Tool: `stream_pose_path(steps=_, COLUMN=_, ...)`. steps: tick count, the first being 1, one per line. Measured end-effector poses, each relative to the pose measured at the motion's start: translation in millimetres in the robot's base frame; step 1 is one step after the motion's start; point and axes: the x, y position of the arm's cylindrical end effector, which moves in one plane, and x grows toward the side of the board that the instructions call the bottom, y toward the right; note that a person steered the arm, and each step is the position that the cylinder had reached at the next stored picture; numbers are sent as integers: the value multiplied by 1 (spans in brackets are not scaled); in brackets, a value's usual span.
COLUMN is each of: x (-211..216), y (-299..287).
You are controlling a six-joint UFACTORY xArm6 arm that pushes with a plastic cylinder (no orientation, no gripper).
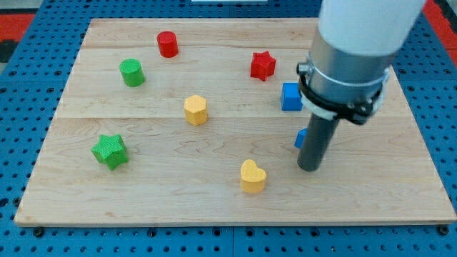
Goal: Move the blue triangle below the blue cube
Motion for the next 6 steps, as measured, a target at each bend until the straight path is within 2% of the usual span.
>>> stream_pose_path(steps=1, x=-30, y=32)
stream_pose_path(steps=2, x=-34, y=28)
stream_pose_path(steps=3, x=-31, y=72)
stream_pose_path(steps=4, x=-54, y=82)
stream_pose_path(steps=5, x=-57, y=39)
stream_pose_path(steps=6, x=-39, y=-5)
